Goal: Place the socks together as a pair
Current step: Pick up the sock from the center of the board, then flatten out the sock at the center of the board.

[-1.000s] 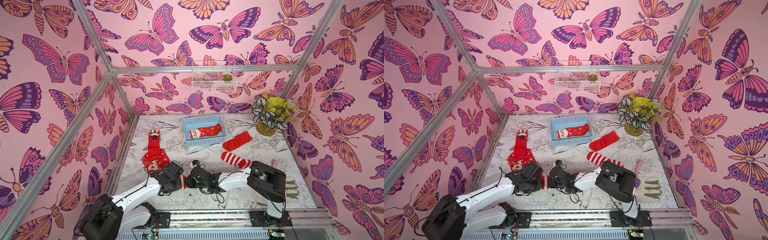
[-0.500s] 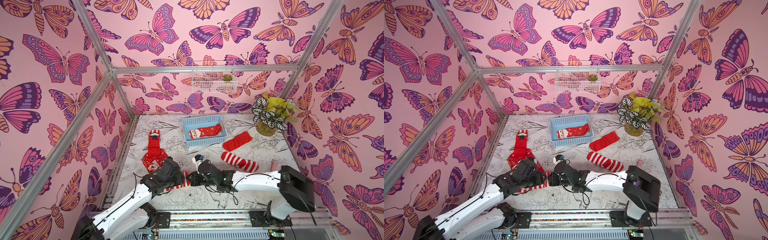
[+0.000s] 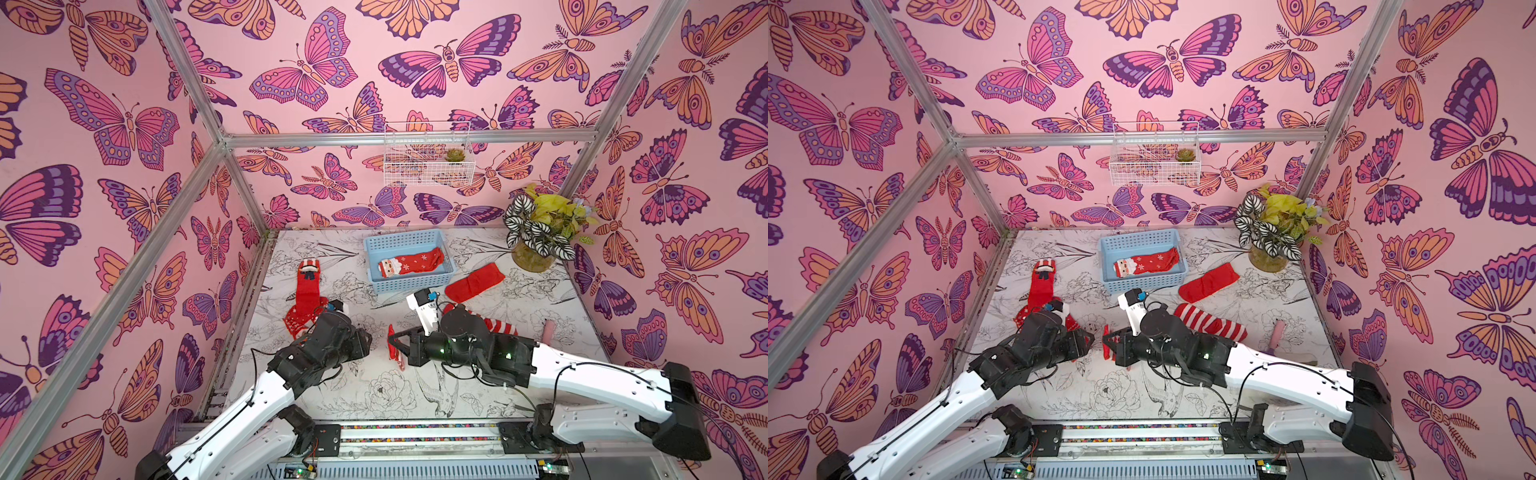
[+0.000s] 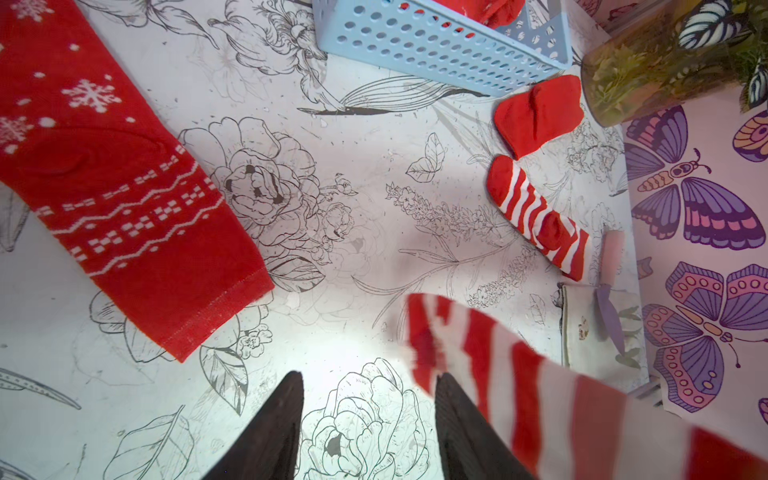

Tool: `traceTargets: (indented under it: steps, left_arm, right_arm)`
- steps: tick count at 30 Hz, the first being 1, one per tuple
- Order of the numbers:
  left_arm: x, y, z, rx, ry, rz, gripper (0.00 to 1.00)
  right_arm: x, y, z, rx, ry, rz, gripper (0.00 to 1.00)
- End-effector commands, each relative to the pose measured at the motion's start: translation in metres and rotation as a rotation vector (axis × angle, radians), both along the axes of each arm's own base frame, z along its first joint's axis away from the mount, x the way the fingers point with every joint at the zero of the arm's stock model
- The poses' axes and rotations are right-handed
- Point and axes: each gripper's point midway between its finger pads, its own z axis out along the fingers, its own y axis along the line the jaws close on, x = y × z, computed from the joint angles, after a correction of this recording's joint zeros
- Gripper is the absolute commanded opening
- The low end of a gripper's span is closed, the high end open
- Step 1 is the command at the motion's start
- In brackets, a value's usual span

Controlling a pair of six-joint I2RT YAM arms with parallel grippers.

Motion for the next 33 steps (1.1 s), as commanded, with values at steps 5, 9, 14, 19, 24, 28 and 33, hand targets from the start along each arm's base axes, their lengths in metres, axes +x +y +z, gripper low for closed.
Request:
traceTargets:
  steps: [5,9,14,19,24,28,33]
  left_arm:
    - [-0.006,0.028,0.001,0.086,-0.026,0.079,0.53]
    - [-0.006,0.035,0.009,0.097,-0.050,0.098,0.53]
    - [-0.007,0.035,0.007,0.095,-0.045,0.102,0.54]
    - [-0.007,0.026,0.001,0.075,-0.007,0.077,0.55]
    - [-0.009,0.018,-0.013,0.090,0.055,0.036,0.59]
    - [-0.012,-0.001,-0.024,0.041,0.097,-0.035,0.66]
    - [-0.011,-0.034,-0.039,-0.048,0.163,-0.132,0.63]
  right_arm:
    - [-0.002,0.023,0.035,0.042,-0.059,0.066,0.00]
    - [0.009,-0.009,0.028,-0.052,-0.109,-0.038,0.00]
    - [0.028,-0.081,-0.039,-0.249,-0.051,-0.234,0.00]
    - [0.042,-0.162,-0.130,-0.391,0.152,-0.410,0.10]
    - [0.062,-0.257,-0.162,-0.595,0.185,-0.671,0.57]
    - [0.065,-0.246,-0.163,-0.554,0.205,-0.624,0.55]
    - [0.071,-0.219,-0.171,-0.513,0.257,-0.546,0.38]
